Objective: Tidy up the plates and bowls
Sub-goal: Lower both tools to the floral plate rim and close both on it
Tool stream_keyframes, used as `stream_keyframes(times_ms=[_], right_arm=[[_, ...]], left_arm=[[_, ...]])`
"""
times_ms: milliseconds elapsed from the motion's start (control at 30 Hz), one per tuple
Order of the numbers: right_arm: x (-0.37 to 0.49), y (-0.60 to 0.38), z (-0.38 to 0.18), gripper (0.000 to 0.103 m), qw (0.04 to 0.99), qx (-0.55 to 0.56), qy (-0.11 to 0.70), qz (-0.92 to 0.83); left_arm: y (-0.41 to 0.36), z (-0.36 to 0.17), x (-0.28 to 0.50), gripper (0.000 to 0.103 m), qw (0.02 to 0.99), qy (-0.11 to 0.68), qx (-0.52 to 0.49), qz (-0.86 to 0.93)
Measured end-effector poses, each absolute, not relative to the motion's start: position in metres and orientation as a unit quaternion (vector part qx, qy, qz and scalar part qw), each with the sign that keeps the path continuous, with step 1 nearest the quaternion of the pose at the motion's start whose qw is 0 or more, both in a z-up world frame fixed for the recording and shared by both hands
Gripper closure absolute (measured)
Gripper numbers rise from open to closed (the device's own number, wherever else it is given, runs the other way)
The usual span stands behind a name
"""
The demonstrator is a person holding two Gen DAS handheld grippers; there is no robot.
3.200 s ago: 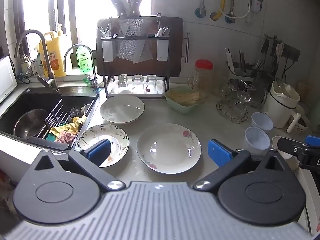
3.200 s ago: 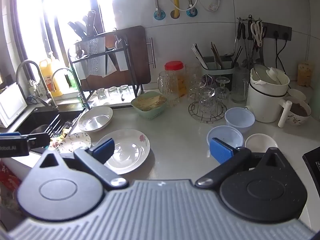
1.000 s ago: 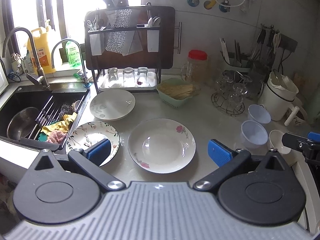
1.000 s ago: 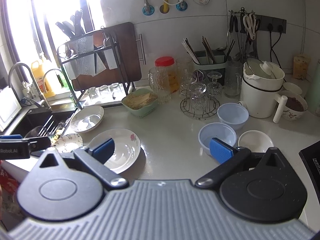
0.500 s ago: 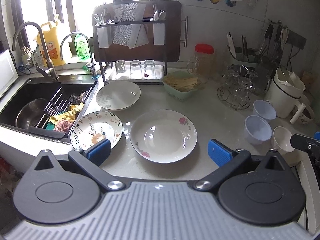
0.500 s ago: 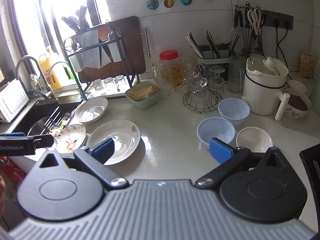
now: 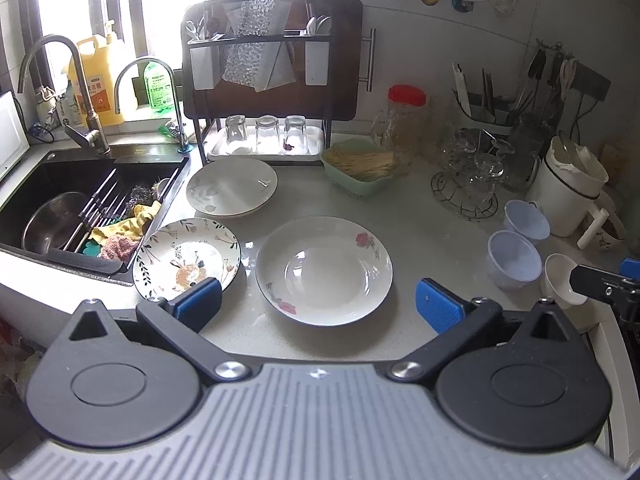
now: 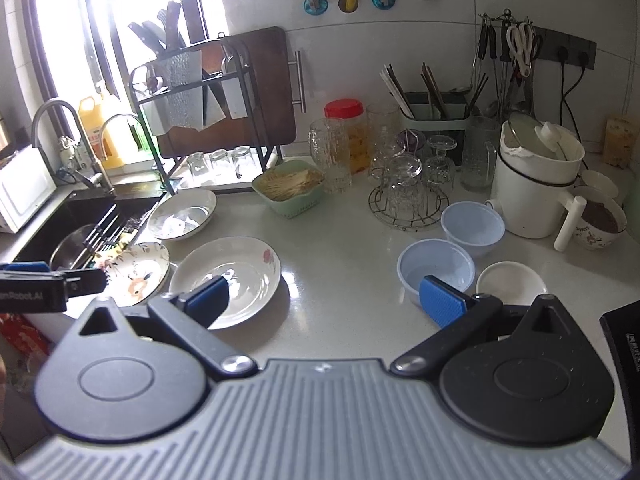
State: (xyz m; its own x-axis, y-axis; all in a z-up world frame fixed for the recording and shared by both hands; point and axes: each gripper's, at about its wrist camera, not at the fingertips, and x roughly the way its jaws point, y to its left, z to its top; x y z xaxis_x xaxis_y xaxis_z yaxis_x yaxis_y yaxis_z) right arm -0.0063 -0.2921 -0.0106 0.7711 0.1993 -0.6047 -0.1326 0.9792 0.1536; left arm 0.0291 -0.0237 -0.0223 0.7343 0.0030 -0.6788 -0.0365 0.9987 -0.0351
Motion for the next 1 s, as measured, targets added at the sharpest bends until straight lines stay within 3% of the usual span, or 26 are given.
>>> stream_keyframes(times_ms=[700, 767, 933, 1000], right_arm=[[0.075, -0.172, -0.035, 0.0, 0.923, 0.12, 0.365, 0.038], [0.083, -0.158, -0.037, 0.006, 0.92, 0.124, 0.37, 0.039], [0.105, -0.125, -0.042, 0.01, 0.913, 0.114, 0.388, 0.058], [0.113, -0.112, -0.049, 0.018, 0.906, 0.113, 0.403, 0.066]], left_arm=[[0.127, -0.057, 0.168, 0.0, 0.922, 0.381, -0.021, -0.069], [0.142, -0.061, 0.179, 0.0, 0.92, 0.385, -0.019, -0.068], [0.187, -0.071, 0.198, 0.0, 0.919, 0.39, -0.031, -0.056], [0.205, -0.079, 0.206, 0.0, 0.914, 0.397, -0.044, -0.065]])
